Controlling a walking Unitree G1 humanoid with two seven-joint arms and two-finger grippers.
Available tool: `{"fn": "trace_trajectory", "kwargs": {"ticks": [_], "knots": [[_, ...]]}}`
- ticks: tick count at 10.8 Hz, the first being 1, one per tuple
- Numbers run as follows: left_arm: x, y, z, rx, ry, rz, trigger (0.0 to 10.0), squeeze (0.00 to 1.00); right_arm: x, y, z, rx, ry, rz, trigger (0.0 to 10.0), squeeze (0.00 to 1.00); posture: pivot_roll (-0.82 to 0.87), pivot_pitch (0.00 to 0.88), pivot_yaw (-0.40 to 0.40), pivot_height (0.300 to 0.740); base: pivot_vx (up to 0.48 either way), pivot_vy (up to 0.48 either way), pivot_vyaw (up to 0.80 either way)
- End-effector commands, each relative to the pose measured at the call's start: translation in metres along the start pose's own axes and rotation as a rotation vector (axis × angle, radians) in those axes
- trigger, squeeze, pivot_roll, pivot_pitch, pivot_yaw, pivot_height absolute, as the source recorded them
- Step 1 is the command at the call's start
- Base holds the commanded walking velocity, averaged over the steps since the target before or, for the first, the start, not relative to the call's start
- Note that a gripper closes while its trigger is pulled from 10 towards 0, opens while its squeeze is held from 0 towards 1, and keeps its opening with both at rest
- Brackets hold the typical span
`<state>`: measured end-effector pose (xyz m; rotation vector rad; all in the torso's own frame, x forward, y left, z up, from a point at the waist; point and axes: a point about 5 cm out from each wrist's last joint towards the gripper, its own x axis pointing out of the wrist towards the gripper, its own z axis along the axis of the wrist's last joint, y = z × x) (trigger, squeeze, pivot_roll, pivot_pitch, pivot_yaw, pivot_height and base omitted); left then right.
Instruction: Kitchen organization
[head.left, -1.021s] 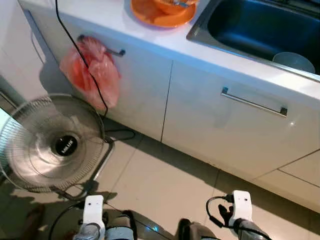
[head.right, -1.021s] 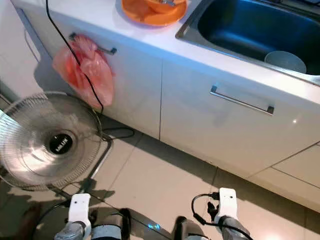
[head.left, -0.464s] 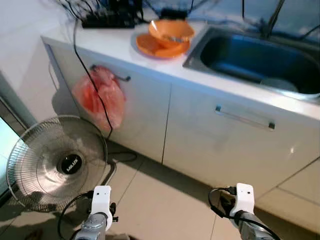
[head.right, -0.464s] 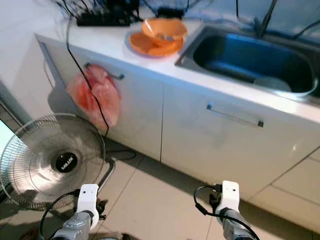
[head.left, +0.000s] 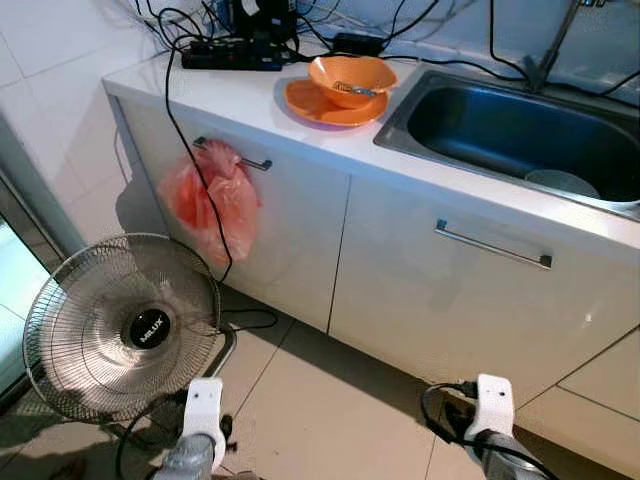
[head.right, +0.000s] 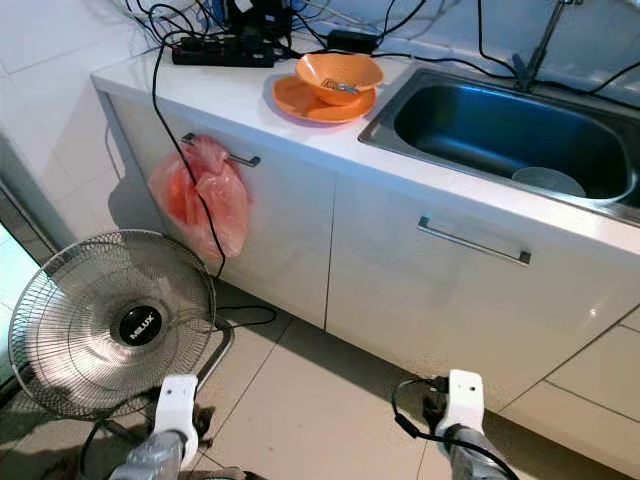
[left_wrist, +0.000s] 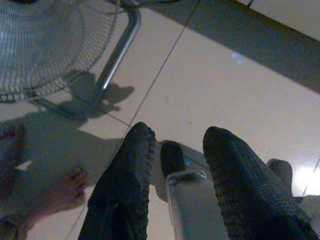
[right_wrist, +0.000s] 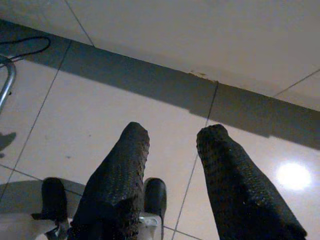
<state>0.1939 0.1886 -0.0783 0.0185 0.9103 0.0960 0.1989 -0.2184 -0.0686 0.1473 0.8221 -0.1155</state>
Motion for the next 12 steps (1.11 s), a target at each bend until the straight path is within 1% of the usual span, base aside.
{"fn": "trace_trajectory", "kwargs": {"ticks": [1,4,5,6,8,10,12], "knots": [[-0.001,-0.001,-0.007,-0.007,0.019,0.005,10.0,0.0,-0.002,-0.006,-0.004,0.012,0.012,-0.008,10.0,0.0,0.11,0.046,-0.034,0.74,0.0,0.0,0.0],[-0.003,-0.001,-0.016,-0.022,0.035,0.011,10.0,0.0,-0.005,-0.011,-0.009,0.003,0.03,-0.009,10.0,0.0,0.11,0.084,-0.041,0.74,0.0,0.0,0.0],[-0.004,-0.001,-0.018,-0.019,0.04,0.009,10.0,0.0,-0.005,-0.012,-0.012,0.0,0.038,-0.004,10.0,0.0,0.11,0.097,-0.04,0.74,0.0,0.0,-0.4],[-0.004,0.0,-0.019,-0.01,0.043,0.006,10.0,0.0,-0.006,-0.011,-0.014,0.008,0.041,0.002,10.0,0.0,0.11,0.108,-0.035,0.74,0.0,0.0,-0.8],[-0.004,0.002,-0.02,0.003,0.047,0.005,10.0,0.0,-0.006,-0.009,-0.016,0.013,0.037,0.008,10.0,0.0,0.1,0.115,-0.031,0.74,0.0,0.0,0.0],[-0.005,0.01,-0.021,0.014,0.049,0.017,10.0,0.0,-0.006,-0.001,-0.021,0.021,0.043,0.019,10.0,0.0,0.12,0.132,-0.013,0.74,0.0,0.0,0.0],[-0.006,0.021,-0.023,0.033,0.055,0.037,10.0,0.0,-0.006,0.01,-0.029,0.023,0.06,0.05,10.0,0.0,0.12,0.145,0.008,0.74,0.0,0.0,0.0]]}}
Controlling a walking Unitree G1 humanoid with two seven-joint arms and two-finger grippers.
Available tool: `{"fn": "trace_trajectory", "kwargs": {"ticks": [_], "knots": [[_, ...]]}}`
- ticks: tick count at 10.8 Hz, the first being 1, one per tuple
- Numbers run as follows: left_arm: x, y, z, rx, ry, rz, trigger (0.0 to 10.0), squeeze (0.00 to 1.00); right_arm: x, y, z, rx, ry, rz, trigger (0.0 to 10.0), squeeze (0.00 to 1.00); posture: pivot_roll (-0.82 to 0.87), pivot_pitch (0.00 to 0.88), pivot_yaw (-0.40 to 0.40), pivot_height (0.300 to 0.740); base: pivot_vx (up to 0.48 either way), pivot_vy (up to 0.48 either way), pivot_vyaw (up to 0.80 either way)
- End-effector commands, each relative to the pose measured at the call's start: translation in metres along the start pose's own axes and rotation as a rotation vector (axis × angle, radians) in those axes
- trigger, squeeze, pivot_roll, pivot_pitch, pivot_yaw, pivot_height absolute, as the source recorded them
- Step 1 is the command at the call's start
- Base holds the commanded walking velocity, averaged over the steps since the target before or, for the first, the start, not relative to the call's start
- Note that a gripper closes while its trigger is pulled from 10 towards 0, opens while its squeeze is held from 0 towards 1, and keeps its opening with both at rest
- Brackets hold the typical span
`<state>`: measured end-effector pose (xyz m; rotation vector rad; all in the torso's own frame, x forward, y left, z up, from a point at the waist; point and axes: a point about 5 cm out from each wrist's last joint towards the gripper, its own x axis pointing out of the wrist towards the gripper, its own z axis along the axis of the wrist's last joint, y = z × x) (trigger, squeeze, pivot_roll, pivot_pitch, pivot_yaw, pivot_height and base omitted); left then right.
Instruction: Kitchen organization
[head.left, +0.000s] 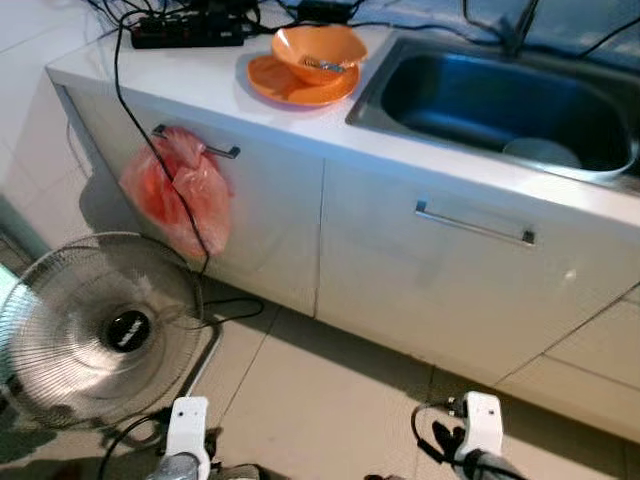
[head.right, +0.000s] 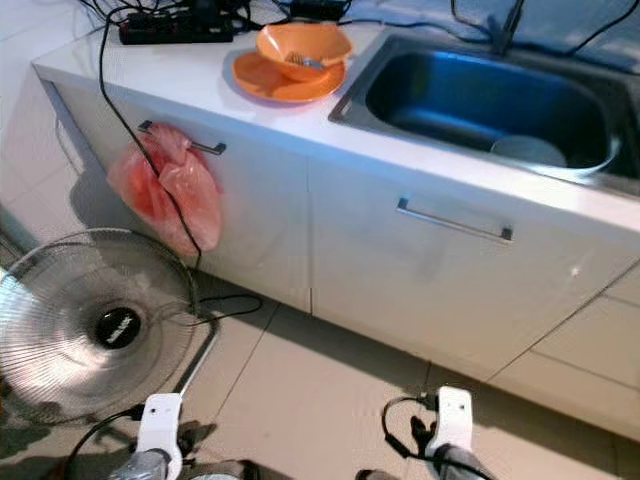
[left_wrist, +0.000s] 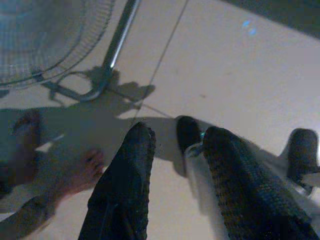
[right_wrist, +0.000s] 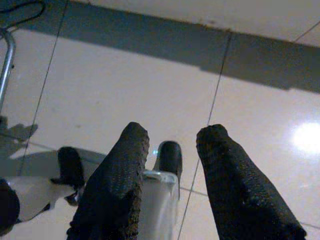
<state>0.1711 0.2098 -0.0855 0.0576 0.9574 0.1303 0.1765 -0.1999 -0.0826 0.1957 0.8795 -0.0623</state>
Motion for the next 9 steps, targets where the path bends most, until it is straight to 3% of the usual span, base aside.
{"fn": "trace_trajectory", "kwargs": {"ticks": [1,2,6,9], "knots": [[-0.001,0.003,-0.003,0.017,0.012,-0.004,10.0,0.0,-0.001,0.001,-0.005,0.005,0.002,-0.001,10.0,0.0,0.12,0.152,0.023,0.74,0.0,0.0,-0.8],[-0.001,0.006,-0.002,0.035,0.01,-0.002,10.0,0.0,-0.001,0.006,-0.009,0.005,0.009,0.006,10.0,0.0,0.13,0.158,0.031,0.74,0.0,0.0,-0.8],[0.001,0.012,0.007,0.034,-0.018,0.013,10.0,0.0,-0.002,0.01,-0.015,0.006,0.014,0.014,10.0,0.0,0.14,0.171,0.033,0.74,0.0,0.0,0.0],[-0.002,-0.004,-0.007,0.029,0.01,-0.015,10.0,0.0,-0.008,-0.009,-0.018,-0.018,0.02,-0.005,10.0,0.0,0.13,0.172,0.008,0.74,0.0,0.0,-0.14]]}}
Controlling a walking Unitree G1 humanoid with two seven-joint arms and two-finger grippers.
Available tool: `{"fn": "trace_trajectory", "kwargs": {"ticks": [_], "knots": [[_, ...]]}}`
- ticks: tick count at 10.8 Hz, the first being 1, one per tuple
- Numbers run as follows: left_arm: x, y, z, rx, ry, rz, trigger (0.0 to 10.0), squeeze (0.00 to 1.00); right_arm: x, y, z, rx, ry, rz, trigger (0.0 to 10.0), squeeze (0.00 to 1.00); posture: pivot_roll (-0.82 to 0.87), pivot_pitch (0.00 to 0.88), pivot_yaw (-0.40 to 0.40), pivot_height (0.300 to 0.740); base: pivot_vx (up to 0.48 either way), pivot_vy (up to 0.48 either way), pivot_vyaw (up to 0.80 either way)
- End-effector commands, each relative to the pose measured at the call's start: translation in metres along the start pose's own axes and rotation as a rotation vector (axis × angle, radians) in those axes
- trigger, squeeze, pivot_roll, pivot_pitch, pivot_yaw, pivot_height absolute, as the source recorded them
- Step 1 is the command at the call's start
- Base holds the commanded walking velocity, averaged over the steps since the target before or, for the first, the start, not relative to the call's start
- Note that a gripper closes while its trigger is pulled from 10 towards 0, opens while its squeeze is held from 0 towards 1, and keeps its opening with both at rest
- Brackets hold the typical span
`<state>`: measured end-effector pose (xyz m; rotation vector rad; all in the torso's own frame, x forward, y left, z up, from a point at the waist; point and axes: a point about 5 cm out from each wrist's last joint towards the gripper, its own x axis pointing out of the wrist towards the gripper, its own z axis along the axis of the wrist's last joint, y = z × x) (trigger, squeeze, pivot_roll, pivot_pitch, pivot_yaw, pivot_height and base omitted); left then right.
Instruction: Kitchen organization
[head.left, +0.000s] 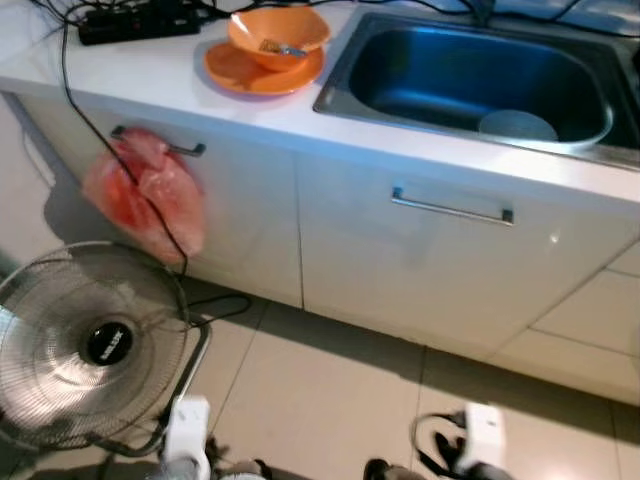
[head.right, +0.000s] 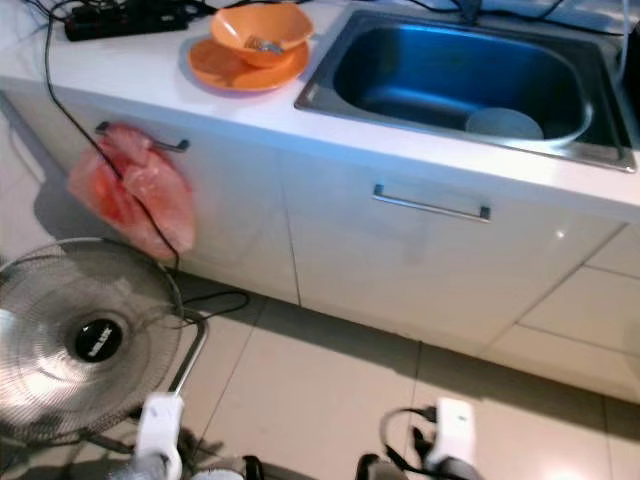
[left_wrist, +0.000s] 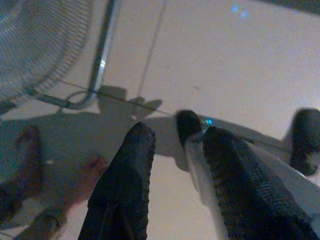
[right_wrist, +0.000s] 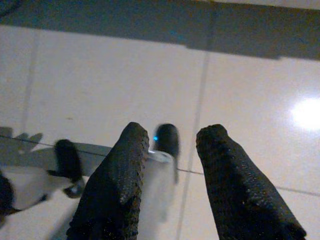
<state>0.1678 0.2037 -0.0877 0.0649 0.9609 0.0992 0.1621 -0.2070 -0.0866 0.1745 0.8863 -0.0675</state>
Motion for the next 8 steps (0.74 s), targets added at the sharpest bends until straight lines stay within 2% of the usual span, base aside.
{"fn": "trace_trajectory", "kwargs": {"ticks": [1,3,4,6,8], "knots": [[-0.001,-0.003,-0.006,0.007,0.015,-0.002,10.0,0.0,-0.003,-0.005,-0.008,-0.003,0.022,-0.001,10.0,0.0,0.13,0.164,-0.002,0.74,0.0,0.0,-0.8],[-0.002,-0.017,-0.011,0.012,0.024,-0.036,10.0,0.0,-0.009,-0.019,-0.014,-0.005,0.032,-0.029,10.0,0.0,0.14,0.156,-0.019,0.74,0.0,0.0,0.0],[0.0,-0.027,0.002,0.051,-0.014,-0.077,10.0,0.0,-0.008,-0.023,-0.004,-0.018,0.007,-0.019,10.0,0.0,0.16,0.133,-0.031,0.74,0.0,0.0,0.0],[0.002,-0.024,0.011,0.047,-0.03,-0.066,10.0,0.0,-0.003,-0.018,0.009,-0.037,-0.007,0.006,10.0,0.0,0.17,0.095,-0.039,0.74,0.0,0.0,0.0],[0.005,-0.015,0.026,0.002,-0.049,-0.024,10.0,0.0,0.005,-0.009,0.028,-0.025,-0.045,0.001,10.0,0.0,0.13,0.061,-0.033,0.74,0.0,0.0,0.0]]}}
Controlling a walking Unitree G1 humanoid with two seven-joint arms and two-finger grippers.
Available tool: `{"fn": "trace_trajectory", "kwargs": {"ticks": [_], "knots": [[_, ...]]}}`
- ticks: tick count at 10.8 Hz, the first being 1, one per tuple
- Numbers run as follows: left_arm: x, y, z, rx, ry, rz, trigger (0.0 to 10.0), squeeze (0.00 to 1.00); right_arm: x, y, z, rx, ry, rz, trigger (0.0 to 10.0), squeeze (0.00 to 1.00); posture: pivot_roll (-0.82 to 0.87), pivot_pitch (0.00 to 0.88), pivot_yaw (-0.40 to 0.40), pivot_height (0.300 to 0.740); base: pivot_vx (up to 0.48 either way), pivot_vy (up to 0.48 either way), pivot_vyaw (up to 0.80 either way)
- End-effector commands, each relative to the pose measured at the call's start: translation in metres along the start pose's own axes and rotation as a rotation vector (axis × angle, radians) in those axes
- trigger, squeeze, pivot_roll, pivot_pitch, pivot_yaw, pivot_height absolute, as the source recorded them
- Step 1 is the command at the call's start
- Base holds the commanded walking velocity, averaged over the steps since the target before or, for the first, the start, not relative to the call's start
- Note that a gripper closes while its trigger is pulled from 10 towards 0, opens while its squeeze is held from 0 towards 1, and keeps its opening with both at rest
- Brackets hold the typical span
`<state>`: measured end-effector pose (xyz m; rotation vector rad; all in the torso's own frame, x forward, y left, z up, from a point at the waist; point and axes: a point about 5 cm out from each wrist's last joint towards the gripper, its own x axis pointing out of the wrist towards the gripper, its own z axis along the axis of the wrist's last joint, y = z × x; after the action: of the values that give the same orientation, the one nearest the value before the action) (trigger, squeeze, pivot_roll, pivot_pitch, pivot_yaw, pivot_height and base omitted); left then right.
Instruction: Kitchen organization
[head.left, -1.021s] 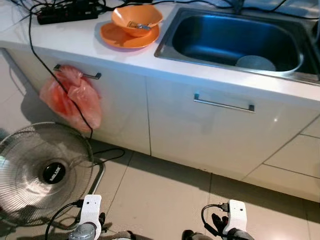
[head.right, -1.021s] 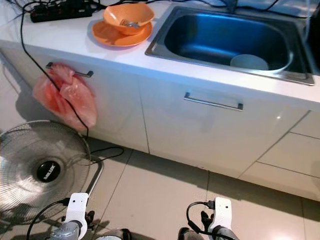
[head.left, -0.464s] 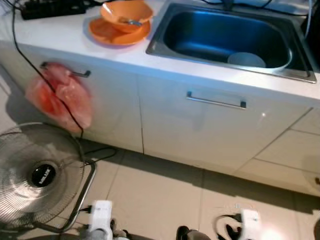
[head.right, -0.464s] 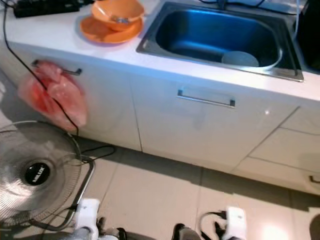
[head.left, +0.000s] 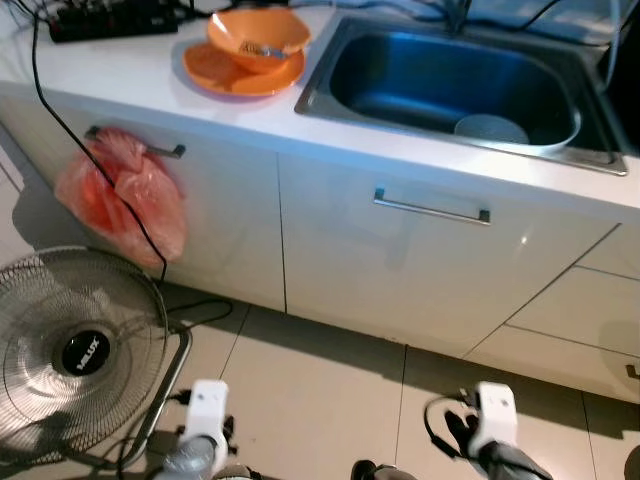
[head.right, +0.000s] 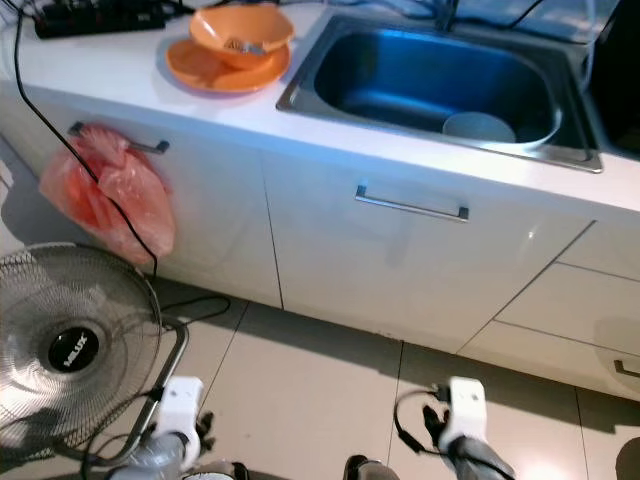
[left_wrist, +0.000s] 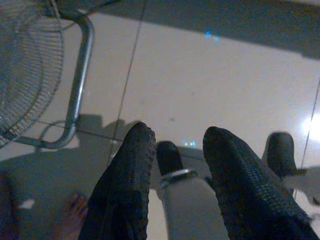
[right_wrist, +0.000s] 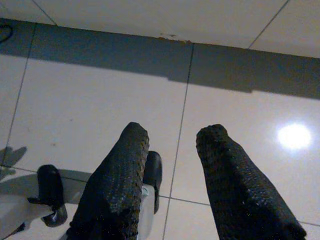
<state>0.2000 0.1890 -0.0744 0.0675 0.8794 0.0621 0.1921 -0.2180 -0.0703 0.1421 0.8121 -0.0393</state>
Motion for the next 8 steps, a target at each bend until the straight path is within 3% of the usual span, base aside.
{"fn": "trace_trajectory", "kwargs": {"ticks": [1,4,8], "knots": [[-0.0006,0.0002,-0.0056,-0.017,0.033,0.007,10.0,0.0,-0.0008,-0.0026,-0.0041,0.02,0.026,-0.026,10.0,0.0,0.13,0.057,-0.041,0.74,0.0,0.0,0.0],[0.0003,-0.0009,-0.0035,-0.038,0.039,0.009,10.0,0.0,0.0008,-0.0033,-0.0016,0.061,0.034,-0.065,10.0,0.0,0.09,0.062,-0.02,0.74,0.0,0.0,0.0],[-0.0011,-0.0043,-0.0101,-0.038,0.055,-0.004,10.0,0.0,0.0006,-0.0041,-0.0012,0.041,0.036,-0.067,10.0,0.0,0.09,0.082,-0.031,0.74,0.0,0.0,-0.12]]}}
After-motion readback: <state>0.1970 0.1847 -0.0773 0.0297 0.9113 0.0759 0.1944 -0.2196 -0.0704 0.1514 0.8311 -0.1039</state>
